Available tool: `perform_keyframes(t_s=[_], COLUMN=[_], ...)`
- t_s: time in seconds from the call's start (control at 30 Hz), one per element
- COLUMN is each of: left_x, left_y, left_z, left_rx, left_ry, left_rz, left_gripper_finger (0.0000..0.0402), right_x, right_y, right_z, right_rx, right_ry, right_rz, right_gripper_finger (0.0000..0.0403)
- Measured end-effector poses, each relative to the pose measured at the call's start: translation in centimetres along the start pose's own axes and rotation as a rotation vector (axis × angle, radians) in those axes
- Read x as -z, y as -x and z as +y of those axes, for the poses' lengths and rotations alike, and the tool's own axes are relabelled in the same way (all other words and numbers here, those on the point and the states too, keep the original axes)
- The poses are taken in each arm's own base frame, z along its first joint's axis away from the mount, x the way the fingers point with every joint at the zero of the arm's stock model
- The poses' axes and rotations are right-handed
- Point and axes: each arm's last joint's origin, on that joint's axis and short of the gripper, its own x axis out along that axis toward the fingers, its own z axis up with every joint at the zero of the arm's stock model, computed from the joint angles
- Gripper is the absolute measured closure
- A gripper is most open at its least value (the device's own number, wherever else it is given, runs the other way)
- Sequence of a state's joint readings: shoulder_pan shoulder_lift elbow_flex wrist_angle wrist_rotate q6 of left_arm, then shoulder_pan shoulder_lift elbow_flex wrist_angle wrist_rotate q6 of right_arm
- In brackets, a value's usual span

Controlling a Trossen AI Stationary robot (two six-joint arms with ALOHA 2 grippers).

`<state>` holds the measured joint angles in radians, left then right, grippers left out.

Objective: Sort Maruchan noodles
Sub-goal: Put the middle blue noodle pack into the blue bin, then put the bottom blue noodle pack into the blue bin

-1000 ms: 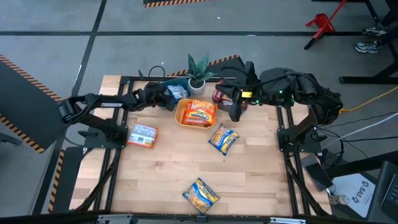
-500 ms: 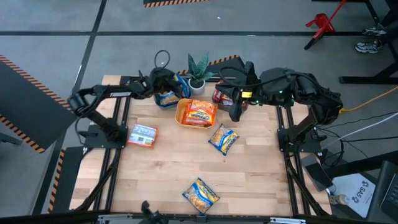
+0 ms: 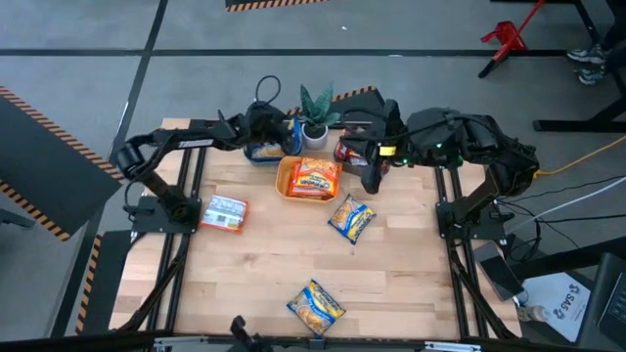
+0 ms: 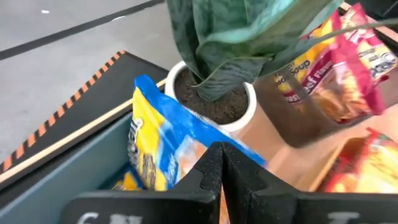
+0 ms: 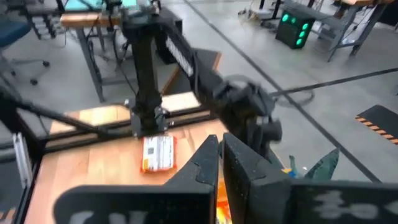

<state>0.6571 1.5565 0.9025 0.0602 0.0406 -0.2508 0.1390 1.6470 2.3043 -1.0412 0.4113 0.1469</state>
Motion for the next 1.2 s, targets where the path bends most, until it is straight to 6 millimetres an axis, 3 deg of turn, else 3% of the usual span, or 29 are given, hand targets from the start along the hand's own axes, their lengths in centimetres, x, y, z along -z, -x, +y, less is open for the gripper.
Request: perform_keyframes(t_s=[0.17,0.33,0.5,0.63,0.77,0.9,1.03,1.2], left_x=[-1.2,-1.8,-2.0,-1.1,1.4,5.3,10.1,16.2], left_y=[3.8,8.2,13.0,16.9,19.7,21.6,22.8,23.1], left_z=[-0.5,-2.0,-5.0,-8.4,-12.5,-17.2,-21.9,-27.4], left_rx=[0.005,0.083,0.297,0.516,0.712,0.8,0.82,0.883], left_ry=[-0.02,-0.045,-0.12,-0.193,-0.277,-0.398,-0.503,-0.518], left_rz=[-0.015,-0.034,-0.107,-0.141,-0.095,-0.032,-0.03,-0.108], left_gripper_finger=[0.0402,0.0402,0.0402,0.0402,0.0402,0.0402,0.0402,0.0402], right_x=[2.0,6.2,11.0,16.5,21.4,25.4,27.3,28.8], right_y=[-0.2,-0.8,-2.3,-3.5,-5.5,-7.1,-7.2,-6.6], right_z=[-0.2,0.0,3.4,6.7,10.5,13.5,15.1,15.8], right_rx=[0.013,0.152,0.167,0.119,-0.064,-0.246,-0.377,-0.37], right_ry=[0.034,-0.015,0.014,0.037,-0.074,-0.163,-0.232,-0.269], right_rz=[0.198,0.543,0.632,0.666,0.624,0.565,0.484,0.424], right_gripper_finger=[0.0395,0.0395,0.0395,0.0395,0.0395,0.0395,0.0395,0.0395])
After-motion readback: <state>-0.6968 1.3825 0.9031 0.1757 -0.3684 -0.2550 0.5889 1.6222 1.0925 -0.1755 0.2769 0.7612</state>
